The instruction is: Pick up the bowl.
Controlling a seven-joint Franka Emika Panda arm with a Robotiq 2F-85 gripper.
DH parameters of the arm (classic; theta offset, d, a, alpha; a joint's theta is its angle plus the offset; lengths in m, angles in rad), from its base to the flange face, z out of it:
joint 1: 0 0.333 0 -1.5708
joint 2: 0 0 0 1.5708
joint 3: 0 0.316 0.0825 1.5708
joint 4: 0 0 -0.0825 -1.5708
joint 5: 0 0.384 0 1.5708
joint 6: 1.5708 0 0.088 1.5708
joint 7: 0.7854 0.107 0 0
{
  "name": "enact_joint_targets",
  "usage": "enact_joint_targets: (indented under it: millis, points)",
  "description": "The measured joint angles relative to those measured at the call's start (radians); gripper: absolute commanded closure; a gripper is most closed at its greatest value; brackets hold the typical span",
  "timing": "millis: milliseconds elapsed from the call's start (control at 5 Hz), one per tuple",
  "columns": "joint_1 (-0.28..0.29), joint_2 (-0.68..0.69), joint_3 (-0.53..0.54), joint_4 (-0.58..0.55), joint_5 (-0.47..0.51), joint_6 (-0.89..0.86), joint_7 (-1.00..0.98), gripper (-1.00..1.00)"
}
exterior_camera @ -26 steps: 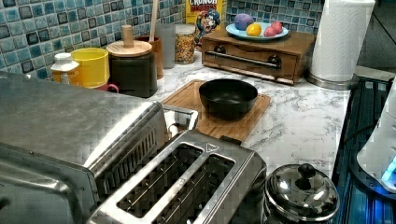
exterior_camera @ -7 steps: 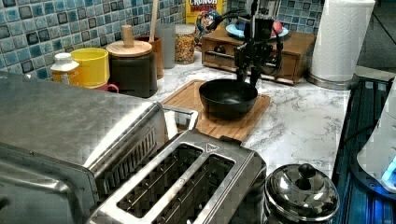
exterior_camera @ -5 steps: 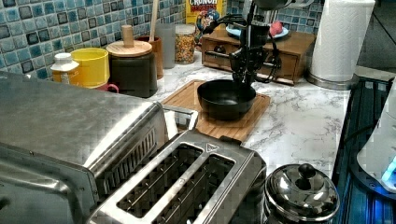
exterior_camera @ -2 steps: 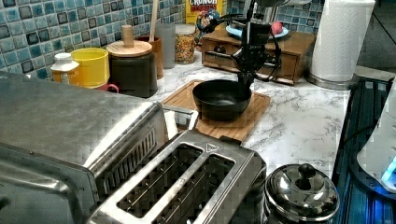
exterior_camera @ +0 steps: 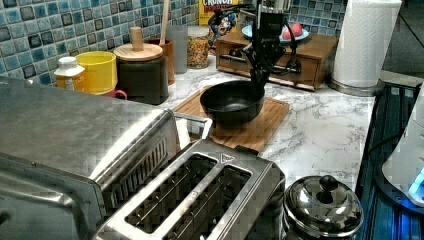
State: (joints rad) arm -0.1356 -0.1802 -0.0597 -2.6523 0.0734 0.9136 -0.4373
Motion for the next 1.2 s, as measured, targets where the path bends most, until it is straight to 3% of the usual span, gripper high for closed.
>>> enact_joint_targets:
  millis: [200, 400, 800, 1200]
  points:
    - [-0.003, 0.015, 0.038, 0.117, -0.093, -0.125, 0.046, 1.0]
    - [-0.002, 0.022, 0.077, 0.248, -0.098, -0.185, 0.048, 1.0]
    - [0.069, 0.013, 0.089, 0.475, -0.038, -0.32, -0.135, 1.0]
    - [0.088, -0.009, 0.115, 0.51, -0.042, -0.344, -0.186, 1.0]
